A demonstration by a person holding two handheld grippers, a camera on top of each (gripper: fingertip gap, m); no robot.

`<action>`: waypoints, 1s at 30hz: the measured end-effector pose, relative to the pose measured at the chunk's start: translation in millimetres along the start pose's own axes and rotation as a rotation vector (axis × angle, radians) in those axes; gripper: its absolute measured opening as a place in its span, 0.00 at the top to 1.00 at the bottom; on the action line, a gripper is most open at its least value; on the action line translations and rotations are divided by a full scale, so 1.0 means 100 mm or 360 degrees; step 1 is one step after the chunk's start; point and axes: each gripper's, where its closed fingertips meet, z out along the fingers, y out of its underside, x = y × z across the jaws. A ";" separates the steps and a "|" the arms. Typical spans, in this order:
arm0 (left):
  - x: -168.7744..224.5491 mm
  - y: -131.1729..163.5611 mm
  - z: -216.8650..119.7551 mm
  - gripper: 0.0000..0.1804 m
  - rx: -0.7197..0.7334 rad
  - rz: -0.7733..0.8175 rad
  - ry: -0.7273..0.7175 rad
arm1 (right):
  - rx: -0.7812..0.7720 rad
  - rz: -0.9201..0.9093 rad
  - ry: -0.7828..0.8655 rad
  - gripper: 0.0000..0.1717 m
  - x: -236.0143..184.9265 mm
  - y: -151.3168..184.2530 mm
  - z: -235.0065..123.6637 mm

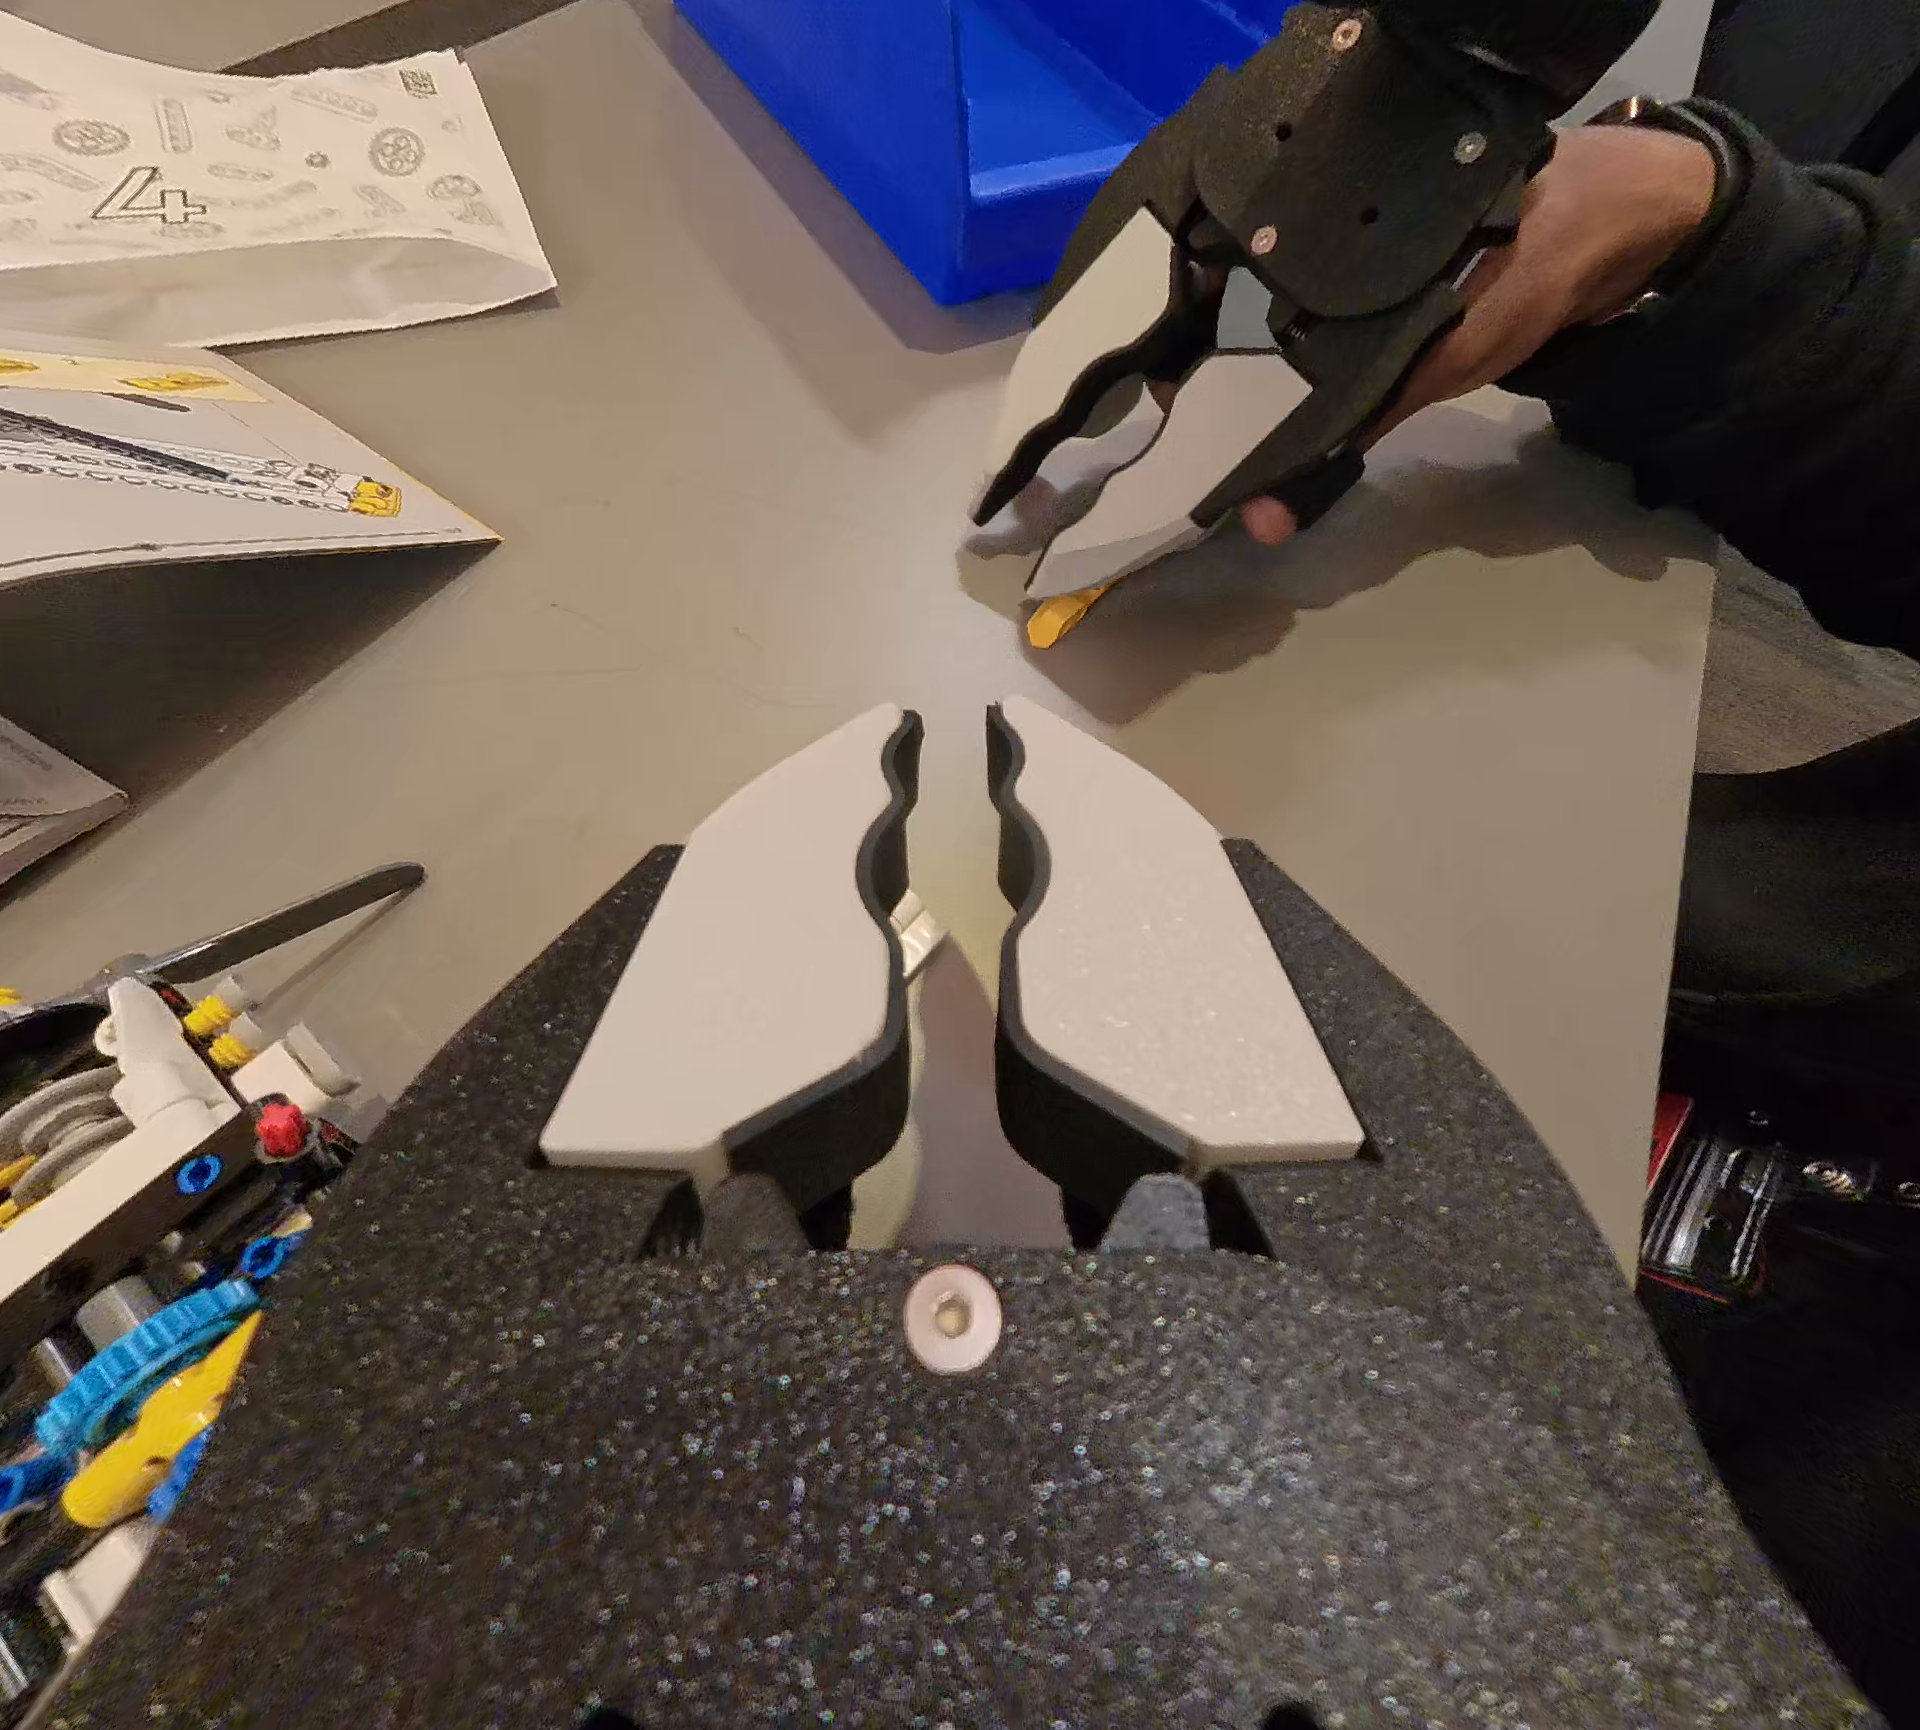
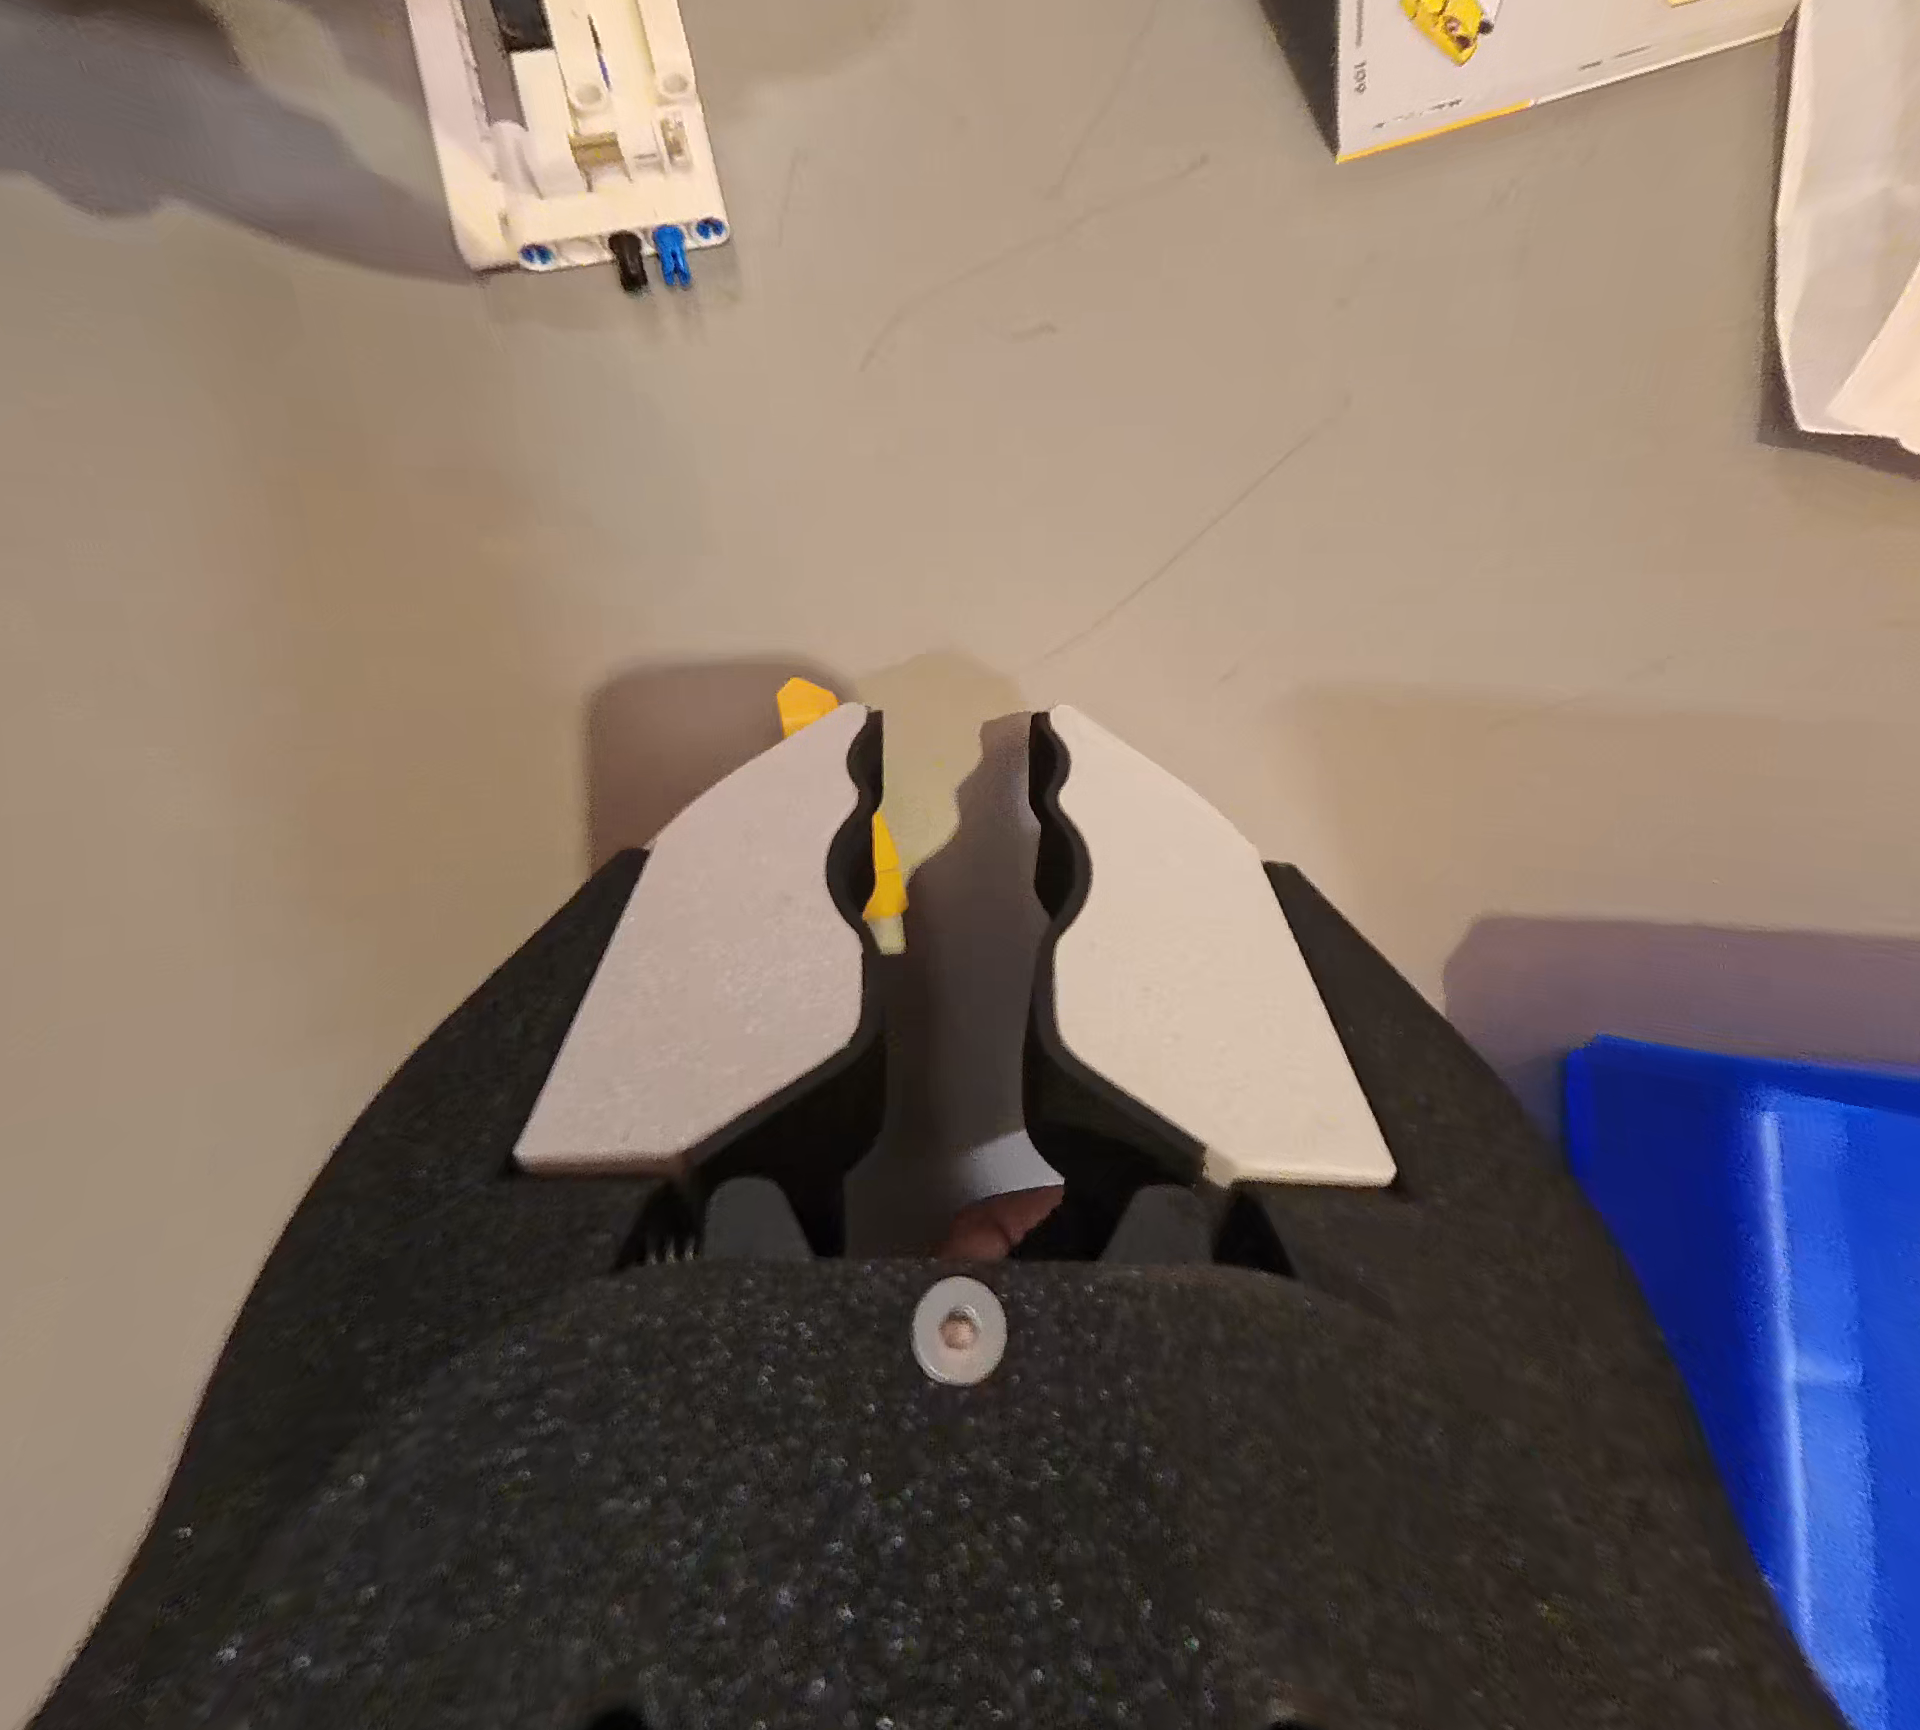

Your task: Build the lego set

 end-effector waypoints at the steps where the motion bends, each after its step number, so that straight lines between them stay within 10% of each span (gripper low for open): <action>1: -0.01 0.00 0.01 0.93 -0.0008 0.0001 0.0000 | -0.0003 0.0000 -0.0005 0.85 -0.01 0.01 0.01; 16: -0.06 0.03 0.01 0.93 -0.0139 0.0036 0.0017 | 0.0085 0.0047 -0.0056 0.84 -0.02 0.05 0.00; 30: -0.27 0.44 -0.05 0.69 -0.1149 0.0758 0.0210 | 0.0159 0.0094 -0.0141 0.84 -0.04 0.06 -0.05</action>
